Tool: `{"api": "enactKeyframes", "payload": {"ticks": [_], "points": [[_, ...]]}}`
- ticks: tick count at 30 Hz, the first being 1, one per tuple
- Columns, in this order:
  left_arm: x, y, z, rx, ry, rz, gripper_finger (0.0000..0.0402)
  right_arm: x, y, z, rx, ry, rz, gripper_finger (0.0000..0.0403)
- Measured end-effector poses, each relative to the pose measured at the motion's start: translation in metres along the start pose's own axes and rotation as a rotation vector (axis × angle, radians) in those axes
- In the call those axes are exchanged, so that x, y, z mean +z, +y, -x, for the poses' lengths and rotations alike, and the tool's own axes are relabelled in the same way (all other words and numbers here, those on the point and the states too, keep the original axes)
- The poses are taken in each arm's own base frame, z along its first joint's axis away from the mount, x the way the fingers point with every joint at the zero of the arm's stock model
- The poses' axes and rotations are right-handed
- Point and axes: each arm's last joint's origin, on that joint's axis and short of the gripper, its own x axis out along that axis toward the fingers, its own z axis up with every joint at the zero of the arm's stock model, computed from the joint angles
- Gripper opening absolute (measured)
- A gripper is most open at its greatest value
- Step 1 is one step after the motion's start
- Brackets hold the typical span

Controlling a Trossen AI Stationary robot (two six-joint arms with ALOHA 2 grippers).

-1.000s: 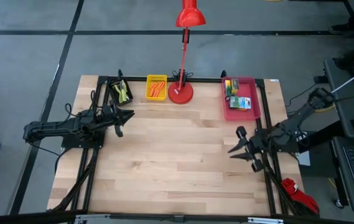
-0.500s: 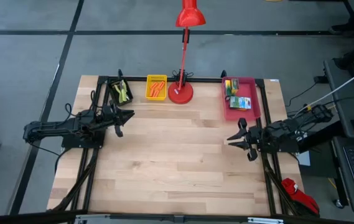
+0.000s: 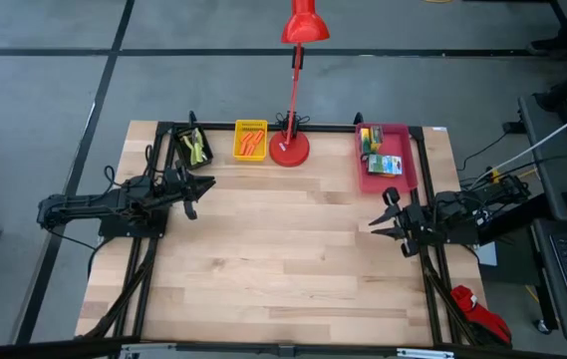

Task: Pick & Place School Supplies
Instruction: Return to Home Position

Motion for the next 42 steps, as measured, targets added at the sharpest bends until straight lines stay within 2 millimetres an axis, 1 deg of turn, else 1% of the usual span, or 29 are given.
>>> {"api": "enactKeyframes", "payload": {"ticks": [4, 9, 35, 42], "points": [[0.0, 0.0, 0.0, 0.0, 0.0, 0.0, 0.0056, 0.0001, 0.0001, 0.0, 0.003, -0.001, 0.021, 0.0094], [0.0, 0.0, 0.0, 0.0, 0.0, 0.0, 0.0053, 0.0002, 0.0001, 0.0, 0.004, -0.002, -0.061, 0.0094], [0.0, 0.0, 0.0, 0.0, 0.0, 0.0, 0.0056, 0.0002, -0.0001, 0.0, 0.002, -0.002, -0.059, 0.0094], [0.0, 0.0, 0.0, 0.0, 0.0, 0.0, 0.0052, 0.0002, -0.0001, 0.0, 0.002, -0.002, -0.059, 0.0094]]}}
